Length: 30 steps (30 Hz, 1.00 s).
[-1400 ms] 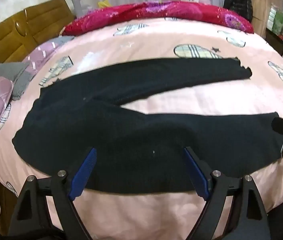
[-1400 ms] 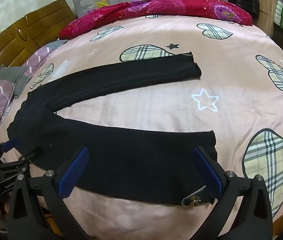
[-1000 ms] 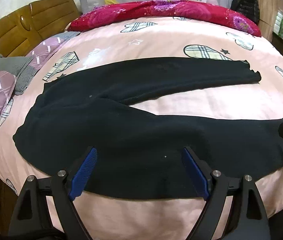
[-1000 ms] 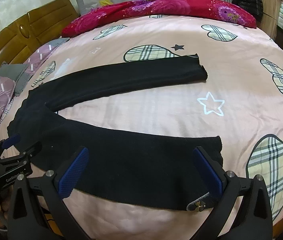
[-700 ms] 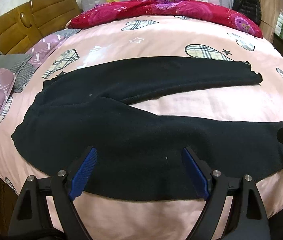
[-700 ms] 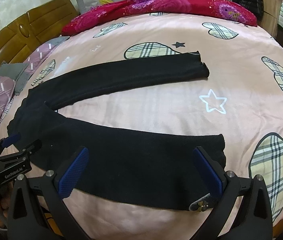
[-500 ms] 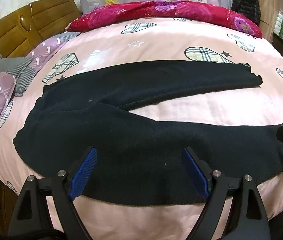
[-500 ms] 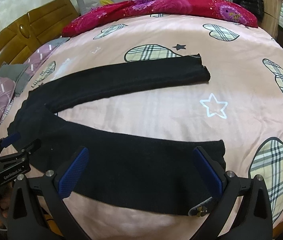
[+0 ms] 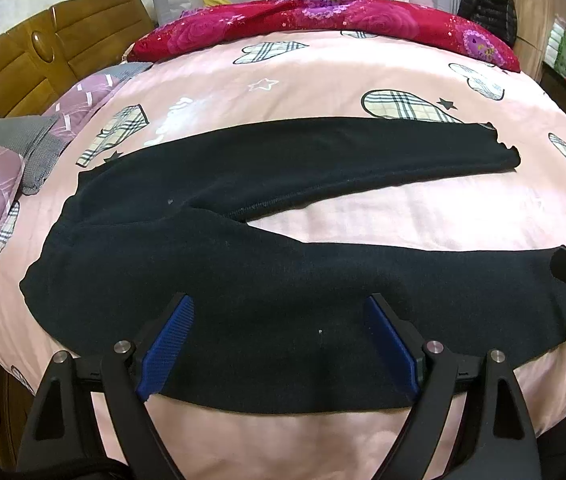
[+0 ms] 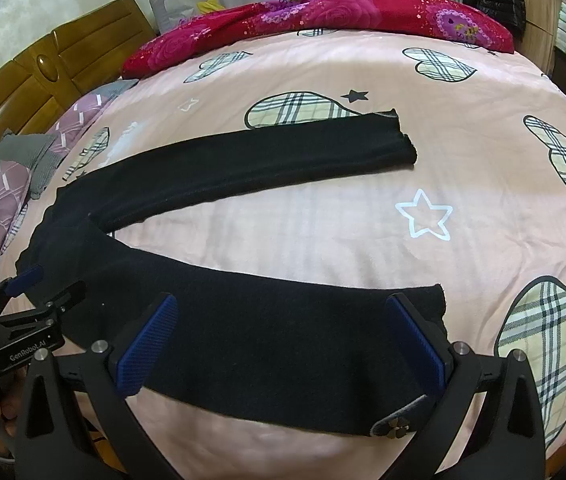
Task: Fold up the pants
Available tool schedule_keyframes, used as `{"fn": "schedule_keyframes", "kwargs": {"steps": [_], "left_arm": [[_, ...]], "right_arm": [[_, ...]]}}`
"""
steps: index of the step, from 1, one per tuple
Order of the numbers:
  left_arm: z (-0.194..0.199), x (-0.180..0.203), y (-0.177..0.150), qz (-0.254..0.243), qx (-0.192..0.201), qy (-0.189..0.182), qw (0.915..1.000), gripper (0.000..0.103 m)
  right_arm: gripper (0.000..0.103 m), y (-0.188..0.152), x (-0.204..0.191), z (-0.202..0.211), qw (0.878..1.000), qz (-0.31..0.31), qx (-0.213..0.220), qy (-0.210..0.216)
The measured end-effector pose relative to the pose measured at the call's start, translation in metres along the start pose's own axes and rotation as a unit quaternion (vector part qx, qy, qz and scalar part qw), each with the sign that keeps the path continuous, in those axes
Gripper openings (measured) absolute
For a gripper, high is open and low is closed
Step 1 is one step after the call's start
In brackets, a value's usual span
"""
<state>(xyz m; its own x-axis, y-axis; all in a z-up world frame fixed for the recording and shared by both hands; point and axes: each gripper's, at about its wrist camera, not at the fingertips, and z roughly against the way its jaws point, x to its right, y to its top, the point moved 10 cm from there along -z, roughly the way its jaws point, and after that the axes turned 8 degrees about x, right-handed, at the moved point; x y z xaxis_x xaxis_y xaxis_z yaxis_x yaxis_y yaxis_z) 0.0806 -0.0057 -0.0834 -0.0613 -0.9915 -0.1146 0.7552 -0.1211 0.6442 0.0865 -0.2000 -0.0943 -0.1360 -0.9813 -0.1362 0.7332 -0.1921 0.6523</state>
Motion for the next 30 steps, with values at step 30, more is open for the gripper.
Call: {"fn": "schedule_keyframes", "kwargs": {"steps": [30], "left_arm": [[-0.145, 0.057, 0.146, -0.181, -0.012, -0.193, 0.9643, 0.083]], "right_arm": [[0.103, 0.116, 0.091, -0.121, 0.998, -0.024, -0.057, 0.007]]}}
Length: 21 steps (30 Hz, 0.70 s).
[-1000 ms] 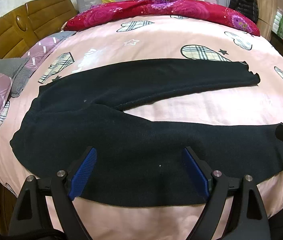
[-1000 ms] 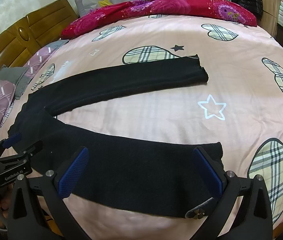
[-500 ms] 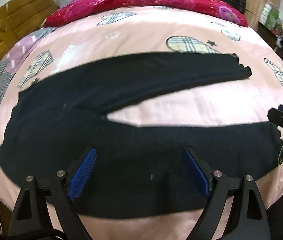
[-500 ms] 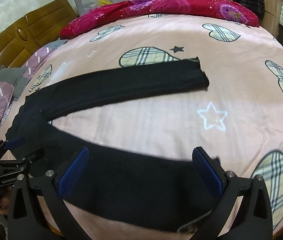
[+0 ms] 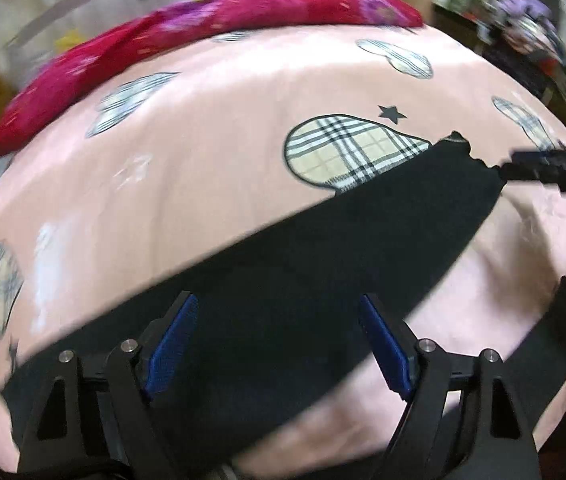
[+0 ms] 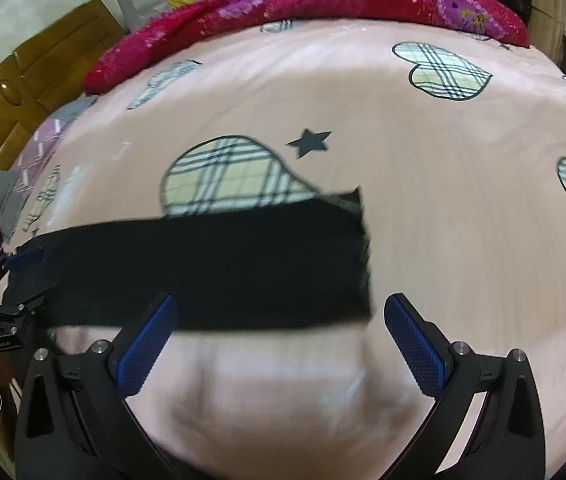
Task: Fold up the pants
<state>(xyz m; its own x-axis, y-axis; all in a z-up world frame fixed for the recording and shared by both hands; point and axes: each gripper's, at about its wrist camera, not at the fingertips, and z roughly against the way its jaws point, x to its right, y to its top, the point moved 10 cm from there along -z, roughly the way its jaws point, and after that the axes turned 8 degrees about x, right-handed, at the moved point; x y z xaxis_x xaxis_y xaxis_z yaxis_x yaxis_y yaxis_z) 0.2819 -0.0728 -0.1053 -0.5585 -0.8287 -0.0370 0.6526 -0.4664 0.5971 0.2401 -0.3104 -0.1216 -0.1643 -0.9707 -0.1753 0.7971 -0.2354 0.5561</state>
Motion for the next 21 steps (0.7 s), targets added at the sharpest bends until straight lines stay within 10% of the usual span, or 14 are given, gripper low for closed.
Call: {"fn": "schedule_keyframes", "kwargs": {"steps": [12, 14, 17, 21], "left_arm": [[-0.092, -0.011, 0.007, -0.056, -0.111, -0.106, 0.9865, 0.066], [-0.086, -0.003, 0.006, -0.055, -0.115, -0.130, 0.9833, 0.031], [-0.071, 0.007, 0.004, -0.063, -0.102, -0.130, 0.9843, 0.009], [-0.026, 0.020, -0.004, -0.040, -0.065, -0.133, 0.9882, 0.007]], "right_arm": [[0.096, 0.028, 0.020, -0.079, 0.997, 0.004, -0.065, 0.042], [0.055, 0.026, 0.008, -0.074, 0.997, 0.015, -0.057, 0.054], [0.009, 0.027, 0.012, -0.063, 0.998, -0.005, -0.040, 0.044], [0.009, 0.021, 0.007, -0.017, 0.996, -0.046, 0.010, 0.070]]}}
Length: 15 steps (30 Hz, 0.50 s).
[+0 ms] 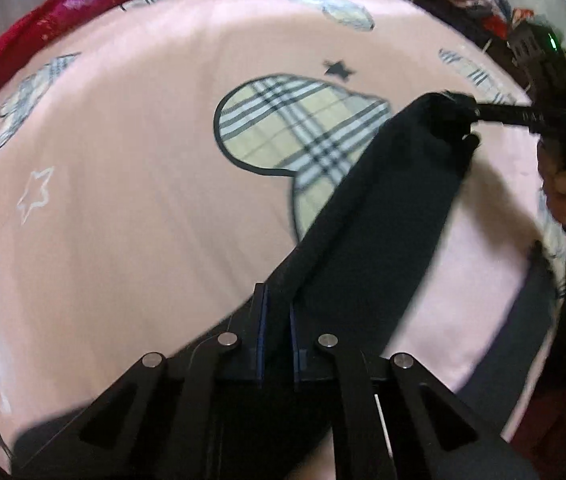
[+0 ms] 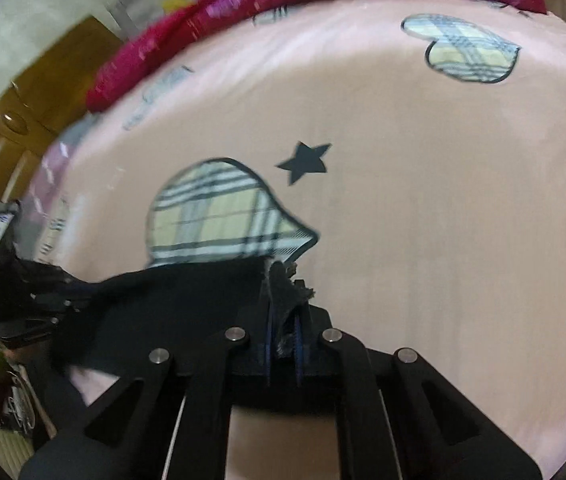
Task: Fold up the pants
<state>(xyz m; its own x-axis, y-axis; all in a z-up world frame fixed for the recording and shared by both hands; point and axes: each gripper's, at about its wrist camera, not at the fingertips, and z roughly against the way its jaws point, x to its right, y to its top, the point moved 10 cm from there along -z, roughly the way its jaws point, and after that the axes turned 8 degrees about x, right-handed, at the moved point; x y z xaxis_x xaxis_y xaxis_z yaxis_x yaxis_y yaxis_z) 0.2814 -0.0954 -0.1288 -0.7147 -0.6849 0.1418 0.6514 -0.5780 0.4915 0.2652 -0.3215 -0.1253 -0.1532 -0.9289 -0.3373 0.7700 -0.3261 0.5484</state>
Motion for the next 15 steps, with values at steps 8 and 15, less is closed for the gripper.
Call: {"fn": "schedule_keyframes", "kwargs": {"steps": [8, 15], "left_arm": [[0.072, 0.071, -0.040, 0.008, 0.059, 0.006, 0.9982, 0.007], [0.093, 0.125, -0.098, 0.022, 0.063, 0.004, 0.9978, 0.007]], "right_arm": [[0.009, -0.057, -0.039, 0.105, 0.998, 0.050, 0.037, 0.012], [0.009, -0.116, -0.025, 0.135, 0.997, 0.072, 0.016, -0.012]]}}
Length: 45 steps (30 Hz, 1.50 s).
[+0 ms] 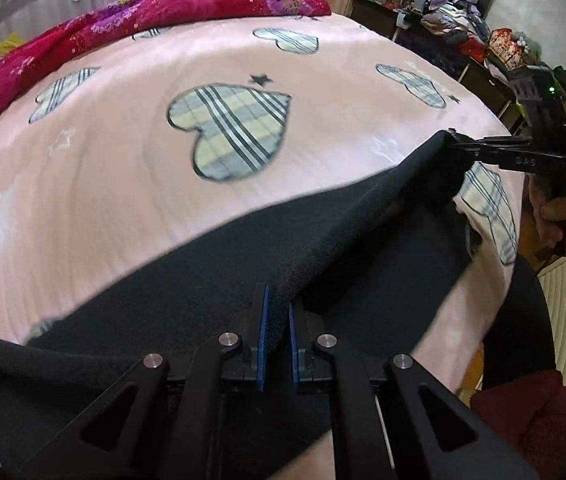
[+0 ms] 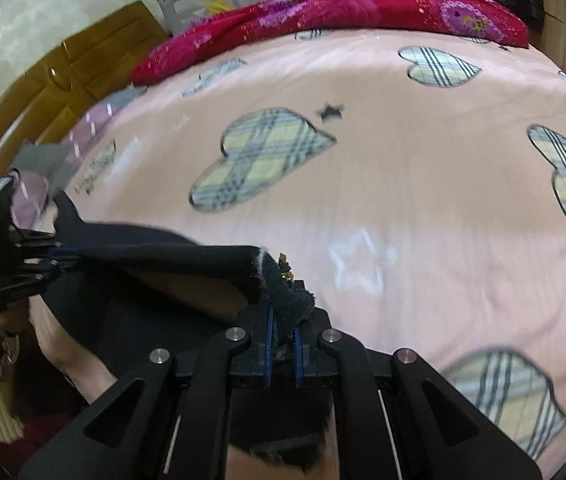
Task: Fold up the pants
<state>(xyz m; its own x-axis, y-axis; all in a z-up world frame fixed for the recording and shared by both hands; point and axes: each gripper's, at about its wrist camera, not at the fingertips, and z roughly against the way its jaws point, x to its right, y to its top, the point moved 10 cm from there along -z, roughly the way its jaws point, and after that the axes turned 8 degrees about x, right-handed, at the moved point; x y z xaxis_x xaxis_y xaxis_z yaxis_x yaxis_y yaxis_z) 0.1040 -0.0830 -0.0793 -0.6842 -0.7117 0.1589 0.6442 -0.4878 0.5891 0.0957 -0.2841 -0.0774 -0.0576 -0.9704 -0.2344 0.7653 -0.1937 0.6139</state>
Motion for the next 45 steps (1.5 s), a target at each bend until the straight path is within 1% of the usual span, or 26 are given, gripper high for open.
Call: {"fn": "schedule_keyframes", "kwargs": {"steps": [1, 4, 7, 8, 9, 11, 13, 16, 18, 21, 23, 24, 25, 27, 28, 29, 30, 31, 32, 33, 34, 36, 39, 41, 43, 45], "left_arm": [[0.000, 0.006, -0.008, 0.003, -0.003, -0.001, 1.0000, 0.007], [-0.001, 0.016, -0.030, 0.009, -0.008, 0.000, 0.9999, 0.007], [0.003, 0.025, -0.044, 0.015, -0.005, 0.007, 0.9998, 0.007], [0.005, 0.026, -0.045, 0.017, -0.002, 0.008, 0.9998, 0.007], [0.006, 0.027, -0.047, 0.021, 0.000, 0.011, 0.9997, 0.007], [0.006, 0.027, -0.049, 0.026, 0.000, 0.017, 0.9995, 0.007], [0.006, 0.027, -0.053, 0.035, -0.001, 0.017, 0.9992, 0.007], [0.004, 0.028, -0.062, 0.039, -0.003, 0.018, 0.9991, 0.007], [0.001, 0.027, -0.069, 0.042, -0.008, 0.019, 0.9989, 0.007], [-0.005, 0.025, -0.081, 0.049, -0.018, 0.022, 0.9984, 0.008], [-0.010, 0.021, -0.089, 0.059, -0.026, 0.026, 0.9976, 0.013], [-0.008, 0.020, -0.090, 0.068, -0.024, 0.025, 0.9971, 0.013], [-0.005, 0.021, -0.090, 0.075, -0.021, 0.023, 0.9967, 0.016], [0.003, 0.019, -0.090, 0.088, -0.018, 0.024, 0.9957, 0.025], [0.007, 0.018, -0.091, 0.096, -0.016, 0.026, 0.9949, 0.034], [0.013, 0.014, -0.092, 0.109, -0.011, 0.029, 0.9935, 0.041], [0.017, 0.011, -0.093, 0.119, -0.006, 0.031, 0.9923, 0.042], [0.023, 0.006, -0.095, 0.137, -0.002, 0.035, 0.9900, 0.043], [0.027, 0.001, -0.096, 0.150, -0.001, 0.038, 0.9879, 0.045], [0.032, -0.006, -0.098, 0.167, 0.001, 0.045, 0.9850, 0.047], [0.039, -0.016, -0.100, 0.185, 0.005, 0.059, 0.9810, 0.050], [0.052, -0.037, -0.101, 0.218, 0.015, 0.082, 0.9724, 0.054], [0.072, -0.074, -0.100, 0.263, 0.020, 0.121, 0.9570, 0.057], [0.083, -0.104, -0.096, 0.291, 0.018, 0.152, 0.9443, 0.064], [0.093, -0.136, -0.092, 0.320, 0.011, 0.184, 0.9293, 0.064], [0.099, -0.168, -0.088, 0.345, 0.002, 0.208, 0.9154, 0.065]], "right_arm": [[0.009, -0.011, 0.002, 0.002, 1.000, 0.004, -0.004, -0.008], [0.009, -0.017, 0.005, 0.008, 0.999, 0.024, 0.003, -0.024], [0.009, -0.010, 0.000, 0.021, 0.997, 0.061, 0.028, -0.041], [0.008, 0.001, -0.007, 0.028, 0.994, 0.090, 0.048, -0.050], [0.008, 0.007, -0.010, 0.031, 0.991, 0.107, 0.056, -0.054], [0.008, 0.013, -0.023, 0.034, 0.981, 0.169, 0.068, -0.070], [0.008, 0.000, -0.023, 0.027, 0.973, 0.208, 0.046, -0.085], [0.008, -0.036, -0.012, 0.018, 0.971, 0.223, 0.006, -0.085], [0.008, -0.061, -0.006, 0.016, 0.973, 0.219, -0.017, -0.074], [0.008, -0.094, 0.006, 0.011, 0.975, 0.200, -0.054, -0.074], [0.008, -0.110, 0.013, 0.003, 0.980, 0.168, -0.084, -0.070], [0.009, -0.114, 0.014, 0.002, 0.982, 0.152, -0.085, -0.068], [0.009, -0.114, 0.016, 0.004, 0.986, 0.131, -0.080, -0.065], [0.010, -0.111, 0.018, 0.008, 0.990, 0.091, -0.089, -0.061], [0.013, -0.110, 0.018, 0.010, 0.991, 0.073, -0.094, -0.056], [0.018, -0.109, 0.014, 0.014, 0.993, 0.052, -0.098, -0.043], [0.023, -0.106, 0.008, 0.020, 0.995, 0.037, -0.092, -0.029], [0.039, -0.104, 0.004, 0.025, 0.996, 0.031, -0.086, -0.022], [0.059, -0.098, -0.005, 0.032, 0.997, 0.027, -0.072, -0.012], [0.066, -0.094, -0.011, 0.036, 0.998, 0.028, -0.062, -0.009], [0.071, -0.086, -0.022, 0.044, 0.999, 0.033, -0.038, -0.004], [0.071, -0.076, -0.041, 0.048, 0.999, 0.031, -0.014, 0.020], [0.071, -0.066, -0.078, 0.037, 0.997, 0.022, -0.008, 0.070], [0.071, -0.062, -0.105, 0.021, 0.994, 0.028, -0.017, 0.099], [0.071, -0.061, -0.137, 0.000, 0.991, 0.036, -0.028, 0.129], [0.071, -0.060, -0.161, -0.015, 0.988, 0.044, -0.040, 0.144]]}}
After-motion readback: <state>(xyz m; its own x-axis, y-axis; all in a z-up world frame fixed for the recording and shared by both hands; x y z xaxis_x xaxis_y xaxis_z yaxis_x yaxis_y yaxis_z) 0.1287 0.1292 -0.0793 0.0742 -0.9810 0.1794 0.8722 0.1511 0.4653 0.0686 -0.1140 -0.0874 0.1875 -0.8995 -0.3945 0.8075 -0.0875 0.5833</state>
